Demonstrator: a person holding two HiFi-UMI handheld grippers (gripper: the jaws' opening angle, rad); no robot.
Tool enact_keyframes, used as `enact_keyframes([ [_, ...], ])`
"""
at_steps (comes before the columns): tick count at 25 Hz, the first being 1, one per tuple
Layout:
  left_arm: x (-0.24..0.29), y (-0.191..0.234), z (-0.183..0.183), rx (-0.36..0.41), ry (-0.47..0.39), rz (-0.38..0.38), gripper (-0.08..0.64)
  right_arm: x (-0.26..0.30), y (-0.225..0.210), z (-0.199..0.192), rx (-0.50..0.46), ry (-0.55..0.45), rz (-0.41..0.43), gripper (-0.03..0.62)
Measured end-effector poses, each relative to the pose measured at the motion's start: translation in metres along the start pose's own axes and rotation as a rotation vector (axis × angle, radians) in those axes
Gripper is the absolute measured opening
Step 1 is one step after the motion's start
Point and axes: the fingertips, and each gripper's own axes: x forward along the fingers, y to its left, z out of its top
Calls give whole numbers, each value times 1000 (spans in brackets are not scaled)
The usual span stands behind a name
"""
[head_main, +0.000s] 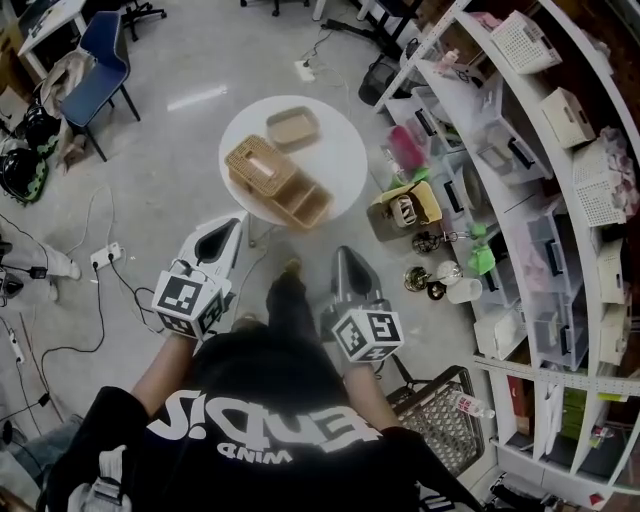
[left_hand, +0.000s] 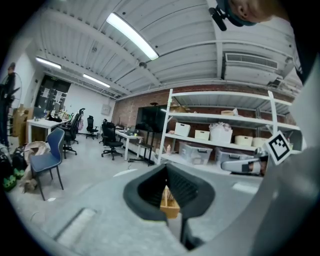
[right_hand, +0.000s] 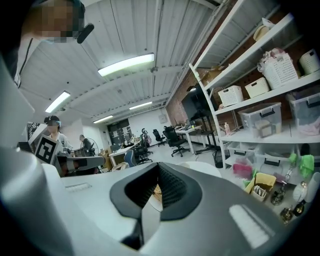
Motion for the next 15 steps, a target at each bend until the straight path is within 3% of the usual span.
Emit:
enact_keyframes([
  [15,119,61,45,27,-17,41,2,137,-68,45,14,13,43,0],
])
